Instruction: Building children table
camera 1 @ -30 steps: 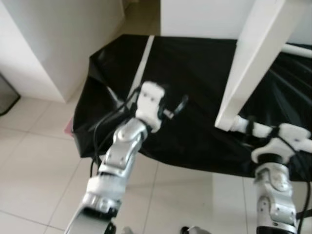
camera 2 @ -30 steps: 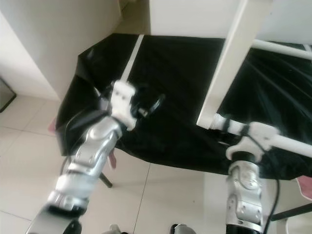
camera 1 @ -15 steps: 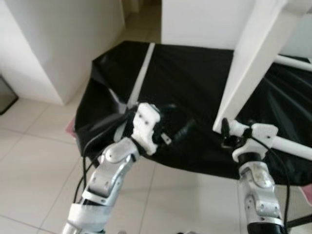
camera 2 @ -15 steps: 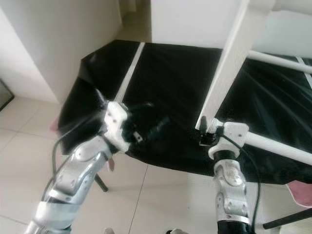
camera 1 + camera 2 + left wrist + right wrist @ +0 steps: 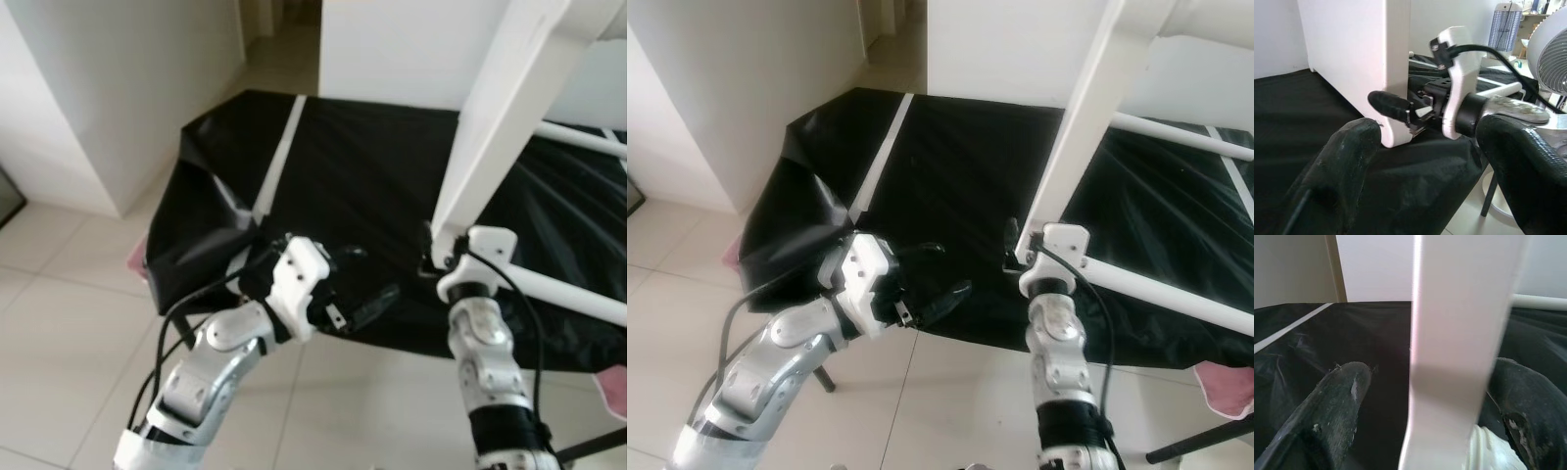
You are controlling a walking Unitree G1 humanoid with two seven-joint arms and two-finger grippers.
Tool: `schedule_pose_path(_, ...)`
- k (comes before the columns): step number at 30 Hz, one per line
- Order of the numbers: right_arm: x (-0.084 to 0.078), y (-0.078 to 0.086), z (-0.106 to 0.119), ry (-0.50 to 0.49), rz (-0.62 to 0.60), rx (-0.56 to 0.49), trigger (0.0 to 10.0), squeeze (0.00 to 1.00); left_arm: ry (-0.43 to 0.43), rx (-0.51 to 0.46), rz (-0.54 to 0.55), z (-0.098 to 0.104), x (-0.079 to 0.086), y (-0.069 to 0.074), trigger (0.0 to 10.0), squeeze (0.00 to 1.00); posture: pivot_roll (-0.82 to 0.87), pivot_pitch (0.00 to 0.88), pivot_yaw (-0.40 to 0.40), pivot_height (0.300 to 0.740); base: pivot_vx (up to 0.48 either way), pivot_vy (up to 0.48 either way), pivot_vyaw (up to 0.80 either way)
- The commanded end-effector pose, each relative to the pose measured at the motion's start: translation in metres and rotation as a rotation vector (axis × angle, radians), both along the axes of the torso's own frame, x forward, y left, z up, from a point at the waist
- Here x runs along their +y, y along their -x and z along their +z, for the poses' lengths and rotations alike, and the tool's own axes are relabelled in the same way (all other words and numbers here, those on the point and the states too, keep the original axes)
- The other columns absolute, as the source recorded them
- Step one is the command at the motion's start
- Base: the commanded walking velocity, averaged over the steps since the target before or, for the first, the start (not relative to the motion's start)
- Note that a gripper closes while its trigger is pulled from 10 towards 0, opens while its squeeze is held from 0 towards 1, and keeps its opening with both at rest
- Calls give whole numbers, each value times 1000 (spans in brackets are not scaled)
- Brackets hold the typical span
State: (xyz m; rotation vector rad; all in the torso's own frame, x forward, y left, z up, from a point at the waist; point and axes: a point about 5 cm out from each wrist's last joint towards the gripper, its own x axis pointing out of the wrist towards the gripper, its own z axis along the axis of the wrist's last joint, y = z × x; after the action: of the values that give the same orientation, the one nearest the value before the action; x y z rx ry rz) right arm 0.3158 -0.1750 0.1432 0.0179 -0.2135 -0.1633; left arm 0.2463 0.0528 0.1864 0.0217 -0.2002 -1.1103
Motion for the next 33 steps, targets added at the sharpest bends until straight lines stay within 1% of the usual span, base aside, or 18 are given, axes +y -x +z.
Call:
schedule_pose_path(1, 1, -6, -2, 0, -37, 10, 10000, 0, -18, 0, -120, 0, -3, 8, 10000, 0, 56, 13, -46, 740, 0, 0, 0)
schedule_pose_path(2, 1, -6, -2, 0, -37, 10, 10000, 0, -18, 0, -120, 0, -3, 8, 10000, 0, 56, 13, -46, 740, 0, 0, 0)
schedule_pose_path(6, 6, -17, -1, -28, -78, 17, 10000, 0, -17, 32, -136, -1, -4, 11, 10000, 0, 59, 18, -47, 740, 0, 0, 0)
schedule_pose_path(9, 7, -19, -1, -34, -93, 21, 10000, 0, -17, 42, -139, -1, -4, 12, 10000, 0, 59, 18, -47, 740, 0, 0, 0)
schedule_pose_path(11, 4, -24, -4, -26, -170, 56, 10000, 0, -21, 39, -131, 0, -4, 11, 10000, 0, 63, 23, -50, 740, 0, 0, 0)
schedule_pose_path(14, 1, -30, -6, -28, -228, 78, 10000, 0, -42, 20, -111, -1, -5, 9, 10000, 0, 65, 24, -52, 740, 0, 0, 0)
schedule_pose_path(19, 2, -36, -3, -12, -236, 78, 10000, 0, -35, 26, -108, 0, -6, 10, 10000, 0, 69, 29, -54, 740, 0, 0, 0)
schedule_pose_path(20, 2, -39, -2, -2, -255, 79, 10000, 0, -35, 30, -107, 0, -6, 10, 10000, 0, 73, 33, -56, 740, 0, 0, 0)
schedule_pose_path(28, 0, -53, 6, 8, -280, 81, 10000, 0, -38, 39, -94, 0, -5, 9, 10000, 0, 76, 41, -59, 740, 0, 0, 0)
schedule_pose_path(31, -1, -54, 7, 8, -284, 83, 10000, 0, -39, 42, -94, -1, -5, 10, 10000, 0, 76, 41, -59, 740, 0, 0, 0)
schedule_pose_path(33, -1, -58, 9, 14, -281, 91, 10000, 0, -42, 50, -95, -3, -5, 10, 10000, 0, 75, 47, -60, 740, 0, 0, 0)
